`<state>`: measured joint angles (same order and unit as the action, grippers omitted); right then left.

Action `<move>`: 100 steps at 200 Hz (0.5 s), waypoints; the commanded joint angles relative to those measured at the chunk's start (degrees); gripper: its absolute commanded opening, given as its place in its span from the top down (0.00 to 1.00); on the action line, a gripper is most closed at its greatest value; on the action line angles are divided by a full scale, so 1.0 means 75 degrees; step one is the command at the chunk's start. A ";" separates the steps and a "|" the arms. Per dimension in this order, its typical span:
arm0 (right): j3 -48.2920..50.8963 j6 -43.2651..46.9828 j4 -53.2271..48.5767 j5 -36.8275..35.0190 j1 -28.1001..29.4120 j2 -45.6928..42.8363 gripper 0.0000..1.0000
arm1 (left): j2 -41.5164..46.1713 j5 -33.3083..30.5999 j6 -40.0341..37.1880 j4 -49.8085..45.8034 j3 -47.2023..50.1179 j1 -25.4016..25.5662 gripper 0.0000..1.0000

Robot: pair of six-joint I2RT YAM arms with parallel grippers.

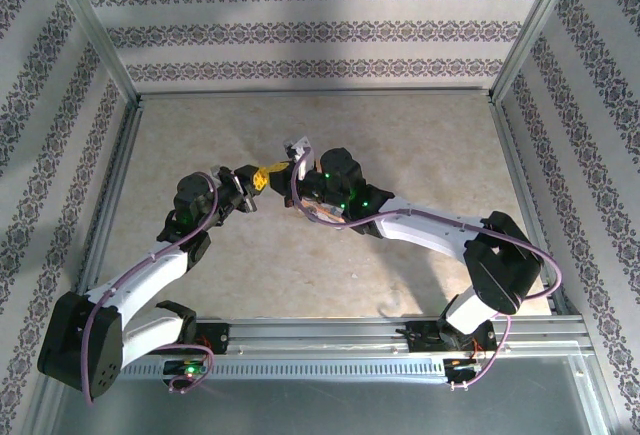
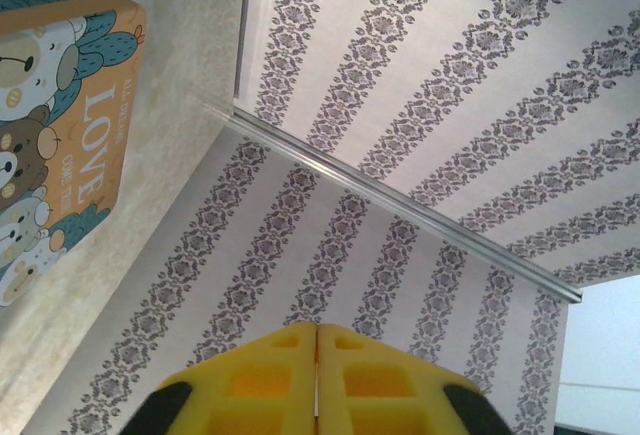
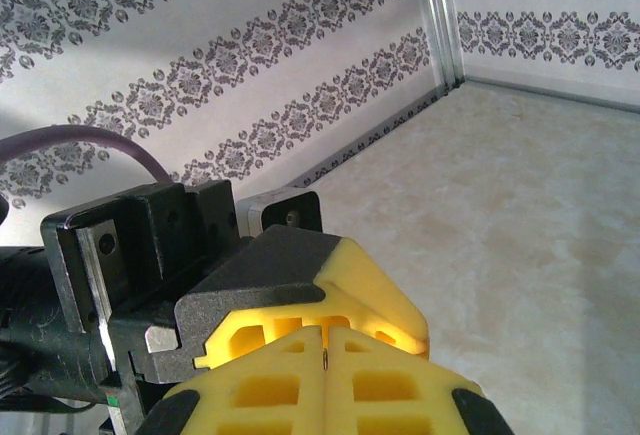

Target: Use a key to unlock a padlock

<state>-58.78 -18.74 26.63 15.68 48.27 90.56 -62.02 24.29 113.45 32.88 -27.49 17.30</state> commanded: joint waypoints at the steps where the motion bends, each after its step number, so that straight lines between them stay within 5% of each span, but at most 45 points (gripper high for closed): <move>1: 0.0123 -0.0098 0.0286 -0.0200 0.0021 -0.0290 1.00 | -0.0021 -0.0099 -0.0052 0.0286 0.0149 0.0091 1.00; 45: 0.0395 -0.0523 0.0363 -0.0023 -0.0178 -0.0597 1.00 | 0.0310 -0.0554 -0.1533 -0.0307 -0.0027 0.0084 1.00; 80: 0.0830 -0.1143 0.0107 0.0370 -0.0481 -0.1130 0.56 | 0.0943 -0.1010 -0.5125 -0.1615 -0.0895 0.0093 1.00; 100: 0.1283 -0.1724 0.0116 0.0736 -0.0815 -0.1664 0.44 | 0.1268 -0.1150 -0.7378 -0.2607 -0.1544 0.0097 1.00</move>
<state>-52.34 -26.13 26.39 17.52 44.47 82.91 -56.18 18.74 83.96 22.02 -32.91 17.91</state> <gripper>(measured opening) 0.514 0.050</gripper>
